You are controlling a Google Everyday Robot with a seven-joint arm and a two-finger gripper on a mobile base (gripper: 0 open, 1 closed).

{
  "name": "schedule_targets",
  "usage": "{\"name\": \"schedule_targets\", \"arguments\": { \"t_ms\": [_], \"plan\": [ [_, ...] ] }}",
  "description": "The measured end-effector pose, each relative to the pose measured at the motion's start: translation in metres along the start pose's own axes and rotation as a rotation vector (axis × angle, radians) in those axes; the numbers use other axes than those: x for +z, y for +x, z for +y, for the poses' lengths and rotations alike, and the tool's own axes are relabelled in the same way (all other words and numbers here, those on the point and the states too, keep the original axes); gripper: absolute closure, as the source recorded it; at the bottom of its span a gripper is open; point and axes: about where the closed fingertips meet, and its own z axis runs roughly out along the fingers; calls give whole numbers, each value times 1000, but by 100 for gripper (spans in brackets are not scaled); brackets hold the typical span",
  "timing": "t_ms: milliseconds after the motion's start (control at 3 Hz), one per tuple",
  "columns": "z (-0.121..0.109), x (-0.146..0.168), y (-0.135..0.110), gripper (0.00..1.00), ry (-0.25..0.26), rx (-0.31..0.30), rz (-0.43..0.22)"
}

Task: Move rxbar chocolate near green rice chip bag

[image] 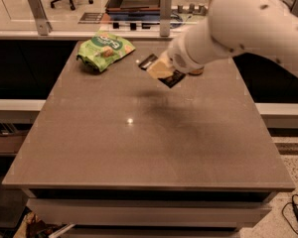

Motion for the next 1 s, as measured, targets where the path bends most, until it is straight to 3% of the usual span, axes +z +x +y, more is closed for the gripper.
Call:
{"name": "schedule_targets", "arguments": {
  "t_ms": [667,1000],
  "plan": [
    [-25,59,-42,100,93,-46,72],
    [-33,88,-48,100,90,-41,41]
  ]
}}
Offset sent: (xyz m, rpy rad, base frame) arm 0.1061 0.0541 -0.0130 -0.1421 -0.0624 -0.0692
